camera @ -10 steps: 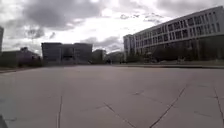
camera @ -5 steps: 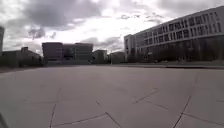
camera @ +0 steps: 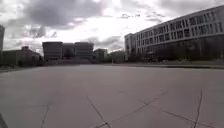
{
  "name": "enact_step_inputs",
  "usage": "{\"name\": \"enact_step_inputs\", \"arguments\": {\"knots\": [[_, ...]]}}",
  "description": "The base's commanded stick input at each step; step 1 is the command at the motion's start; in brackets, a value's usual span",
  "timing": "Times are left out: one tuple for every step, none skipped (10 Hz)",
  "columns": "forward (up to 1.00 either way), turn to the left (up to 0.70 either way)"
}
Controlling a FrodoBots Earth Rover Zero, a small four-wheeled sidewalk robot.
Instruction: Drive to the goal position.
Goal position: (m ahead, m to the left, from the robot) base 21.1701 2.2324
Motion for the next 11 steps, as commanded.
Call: {"name": "enact_step_inputs", "arguments": {"knots": [[0.50, 0.01], [0.50, 0.01], [0.50, 0.01], [0.50, 0.01], [0.50, 0.01], [0.50, 0.01], [0.50, 0.01], [0.50, 0.01], [0.50, 0.01], [0.50, 0.01], [0.50, 0.01]]}}
